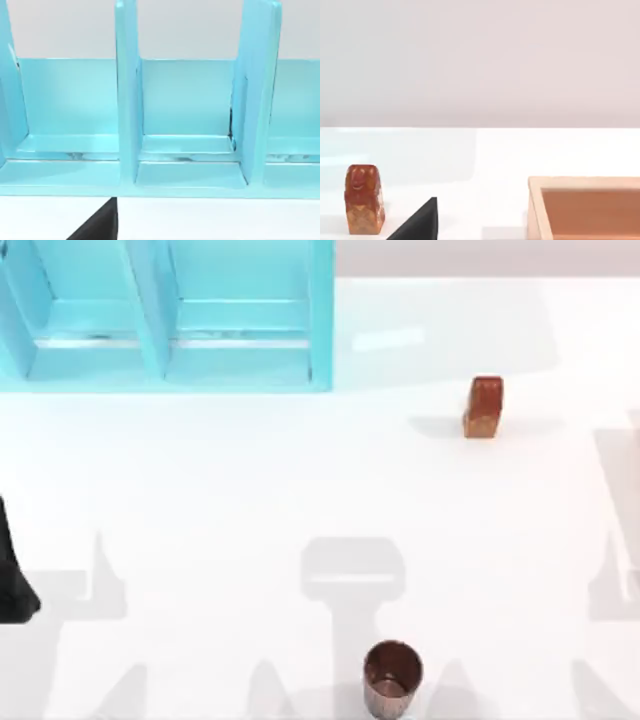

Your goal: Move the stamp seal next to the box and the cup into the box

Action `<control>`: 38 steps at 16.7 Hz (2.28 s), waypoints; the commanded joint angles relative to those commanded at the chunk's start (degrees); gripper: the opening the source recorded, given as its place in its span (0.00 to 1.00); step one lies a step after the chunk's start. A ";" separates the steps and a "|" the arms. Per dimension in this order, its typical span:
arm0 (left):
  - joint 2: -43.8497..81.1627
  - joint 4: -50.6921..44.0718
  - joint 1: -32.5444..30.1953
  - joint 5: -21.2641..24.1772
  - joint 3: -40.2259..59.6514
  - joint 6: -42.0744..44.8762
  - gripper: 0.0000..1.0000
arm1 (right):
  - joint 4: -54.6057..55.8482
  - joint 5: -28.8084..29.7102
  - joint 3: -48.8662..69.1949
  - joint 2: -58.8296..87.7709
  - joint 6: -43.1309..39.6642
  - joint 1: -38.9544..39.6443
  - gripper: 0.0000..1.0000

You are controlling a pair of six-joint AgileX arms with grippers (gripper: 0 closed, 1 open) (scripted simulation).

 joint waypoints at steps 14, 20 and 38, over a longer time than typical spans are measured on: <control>0.00 0.00 0.00 0.00 0.00 0.00 1.00 | -16.95 3.64 41.14 38.89 -0.44 0.83 1.00; 0.00 0.00 0.00 0.00 0.00 0.00 1.00 | -31.31 5.52 72.00 73.77 2.35 2.26 1.00; 0.00 0.00 0.00 0.00 0.00 0.00 1.00 | -72.08 3.12 134.68 135.45 14.61 14.64 1.00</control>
